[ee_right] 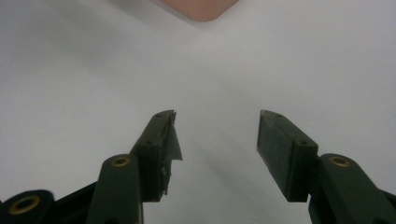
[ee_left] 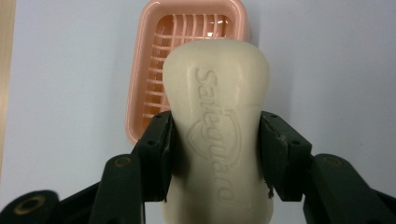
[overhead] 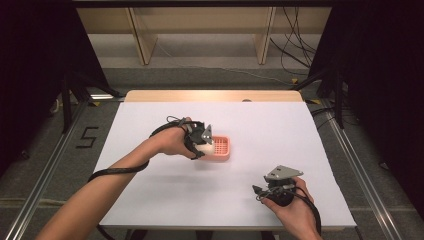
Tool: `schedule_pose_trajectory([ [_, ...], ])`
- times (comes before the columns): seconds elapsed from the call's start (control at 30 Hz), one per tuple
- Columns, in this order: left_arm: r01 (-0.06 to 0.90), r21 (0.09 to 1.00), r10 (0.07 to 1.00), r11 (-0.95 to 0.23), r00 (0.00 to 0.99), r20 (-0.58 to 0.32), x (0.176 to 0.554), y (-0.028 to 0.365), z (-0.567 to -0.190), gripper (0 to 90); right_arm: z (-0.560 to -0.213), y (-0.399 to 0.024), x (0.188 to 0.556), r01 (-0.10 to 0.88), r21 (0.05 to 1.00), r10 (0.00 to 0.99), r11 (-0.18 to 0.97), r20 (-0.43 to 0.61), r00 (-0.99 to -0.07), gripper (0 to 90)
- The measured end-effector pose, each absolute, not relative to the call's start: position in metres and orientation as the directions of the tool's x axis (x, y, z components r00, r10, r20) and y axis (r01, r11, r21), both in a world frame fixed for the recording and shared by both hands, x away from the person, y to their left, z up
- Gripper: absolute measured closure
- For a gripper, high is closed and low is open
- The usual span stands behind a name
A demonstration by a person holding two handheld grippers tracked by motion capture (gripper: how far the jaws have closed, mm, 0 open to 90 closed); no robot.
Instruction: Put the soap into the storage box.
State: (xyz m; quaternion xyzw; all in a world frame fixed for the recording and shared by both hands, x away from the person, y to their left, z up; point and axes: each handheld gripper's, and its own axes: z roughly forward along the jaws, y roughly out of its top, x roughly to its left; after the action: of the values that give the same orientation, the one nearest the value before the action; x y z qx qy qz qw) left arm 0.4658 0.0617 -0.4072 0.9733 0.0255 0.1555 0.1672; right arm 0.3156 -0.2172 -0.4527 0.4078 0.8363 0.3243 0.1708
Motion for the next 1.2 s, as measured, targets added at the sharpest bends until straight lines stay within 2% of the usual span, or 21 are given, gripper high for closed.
schedule_pose_trajectory([
  [1.03, -0.028, 0.333, 0.084, -0.943, 0.945, 0.316, 0.479, 0.05, -0.408, 48.9, -0.454, -0.216, 0.316, 0.573, 0.685, 0.794, 0.45, -0.013, -0.608, 47.4],
  [1.07, -0.026, 0.332, 0.085, -0.943, 0.945, 0.315, 0.479, 0.049, -0.408, 48.9, -0.454, -0.217, 0.317, 0.549, 0.69, 0.779, 0.471, -0.034, -0.626, 47.4],
  [1.2, -0.024, 0.334, 0.086, -0.942, 0.947, 0.311, 0.48, 0.046, -0.409, 48.9, -0.453, -0.217, 0.316, 0.568, 0.688, 0.793, 0.451, -0.016, -0.609, 47.4],
])
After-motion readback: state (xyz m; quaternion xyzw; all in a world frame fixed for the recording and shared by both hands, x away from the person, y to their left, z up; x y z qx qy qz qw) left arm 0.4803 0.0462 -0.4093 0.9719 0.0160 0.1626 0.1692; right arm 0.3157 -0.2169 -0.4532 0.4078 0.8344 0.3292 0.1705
